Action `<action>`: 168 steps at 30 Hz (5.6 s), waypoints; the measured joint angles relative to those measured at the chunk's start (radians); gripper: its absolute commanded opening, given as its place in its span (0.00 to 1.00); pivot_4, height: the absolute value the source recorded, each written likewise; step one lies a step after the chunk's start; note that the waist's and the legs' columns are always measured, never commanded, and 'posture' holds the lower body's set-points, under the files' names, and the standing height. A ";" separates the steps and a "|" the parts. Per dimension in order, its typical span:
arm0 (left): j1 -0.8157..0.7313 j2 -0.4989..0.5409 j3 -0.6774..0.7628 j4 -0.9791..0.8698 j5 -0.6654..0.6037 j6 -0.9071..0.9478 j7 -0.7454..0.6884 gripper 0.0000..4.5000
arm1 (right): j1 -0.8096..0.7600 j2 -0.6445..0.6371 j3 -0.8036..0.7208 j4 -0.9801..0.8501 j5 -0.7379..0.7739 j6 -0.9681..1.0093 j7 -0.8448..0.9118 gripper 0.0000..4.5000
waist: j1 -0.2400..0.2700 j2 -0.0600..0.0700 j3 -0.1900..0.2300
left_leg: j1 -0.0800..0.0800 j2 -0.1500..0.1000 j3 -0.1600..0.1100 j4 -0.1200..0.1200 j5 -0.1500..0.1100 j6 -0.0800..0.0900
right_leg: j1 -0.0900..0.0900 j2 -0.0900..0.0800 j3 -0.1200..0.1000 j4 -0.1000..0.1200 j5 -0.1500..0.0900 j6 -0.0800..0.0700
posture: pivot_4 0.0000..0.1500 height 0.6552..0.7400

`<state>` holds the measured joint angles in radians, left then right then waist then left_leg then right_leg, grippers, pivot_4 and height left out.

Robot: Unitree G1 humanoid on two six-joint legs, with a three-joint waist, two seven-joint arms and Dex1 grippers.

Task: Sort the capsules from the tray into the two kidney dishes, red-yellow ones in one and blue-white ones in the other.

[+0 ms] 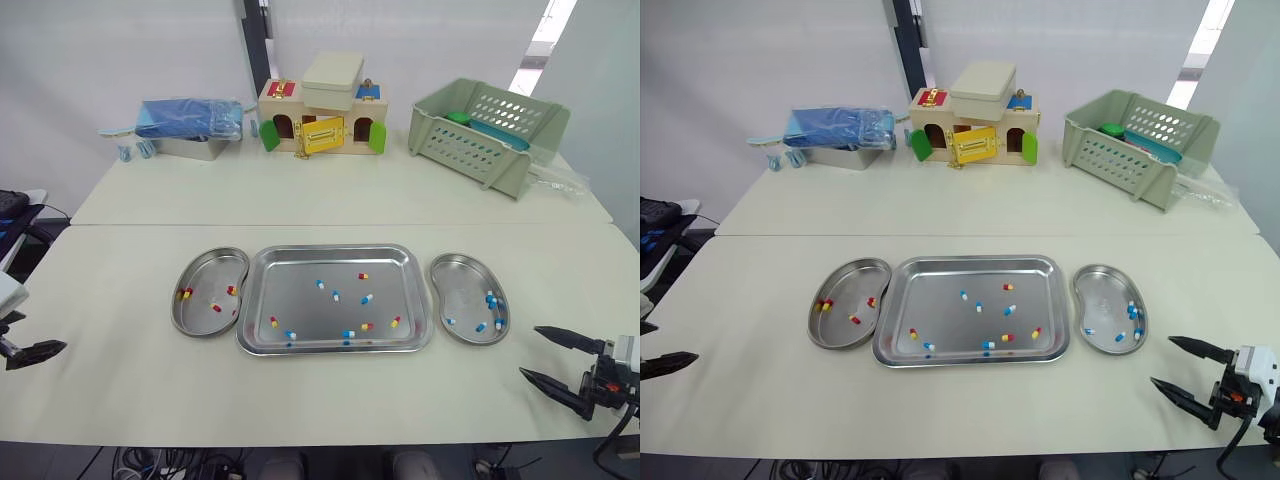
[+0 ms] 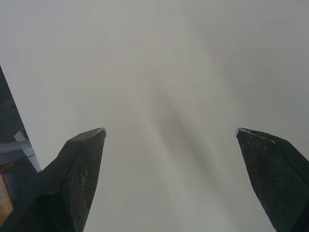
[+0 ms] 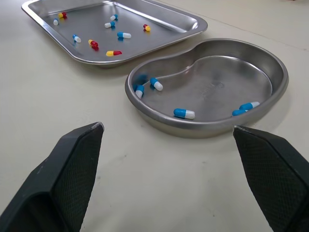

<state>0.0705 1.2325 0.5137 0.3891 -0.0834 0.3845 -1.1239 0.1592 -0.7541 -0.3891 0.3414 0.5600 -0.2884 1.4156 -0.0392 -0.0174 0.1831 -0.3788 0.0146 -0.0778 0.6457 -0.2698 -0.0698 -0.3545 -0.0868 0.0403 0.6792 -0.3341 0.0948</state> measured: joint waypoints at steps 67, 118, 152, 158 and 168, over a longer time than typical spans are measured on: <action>-0.867 -0.435 -0.926 0.021 0.148 -0.613 -0.480 0.57 | 0.288 0.315 0.353 -0.578 -0.108 -0.022 -0.313 1.00 | 0.006 -0.001 0.000 | -0.001 -0.001 -0.002 0.002 0.000 0.000 | 0.000 0.001 0.000 0.000 0.000 0.000 | 1.00 1.00; -0.886 -0.448 -0.981 0.015 0.263 -0.670 -0.479 0.00 | 0.280 0.280 0.422 -0.695 -0.111 0.041 -0.465 1.00 | 0.007 0.000 -0.001 | -0.001 -0.001 -0.002 0.002 0.000 0.000 | 0.001 0.001 0.000 0.000 0.000 0.000 | 1.00 1.00; -0.404 -0.166 -0.479 -0.396 0.023 0.027 -0.170 0.00 | 0.136 0.190 0.443 -0.533 -0.064 0.021 -0.190 1.00 | 0.008 -0.001 0.000 | -0.001 0.000 -0.003 0.002 0.000 0.000 | 0.000 0.001 -0.001 0.000 0.000 0.000 | 1.00 1.00; -0.386 -0.167 -0.480 -0.394 0.014 0.055 -0.106 0.31 | 0.118 0.193 0.442 -0.499 -0.064 0.017 -0.166 1.00 | 0.007 -0.001 0.000 | -0.001 0.000 -0.002 0.001 0.000 0.000 | 0.000 0.001 -0.001 0.000 0.000 0.000 | 1.00 1.00; -0.432 -0.173 -0.516 -0.355 0.015 0.063 -0.084 0.99 | 0.136 0.204 0.432 -0.491 -0.064 0.000 -0.158 1.00 | 0.007 -0.001 0.000 | -0.001 0.000 -0.002 0.001 0.000 0.000 | 0.000 0.001 -0.001 0.000 0.000 0.000 | 1.00 1.00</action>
<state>-0.3618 1.0597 -0.0027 0.0338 -0.0682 0.4474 -1.2082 0.2954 -0.5499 0.0428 -0.1500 0.4955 -0.2884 1.2575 -0.0323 -0.0179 0.1827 -0.3795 0.0145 -0.0802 0.6471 -0.2697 -0.0699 -0.3544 -0.0861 0.0397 0.6794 -0.3341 0.0949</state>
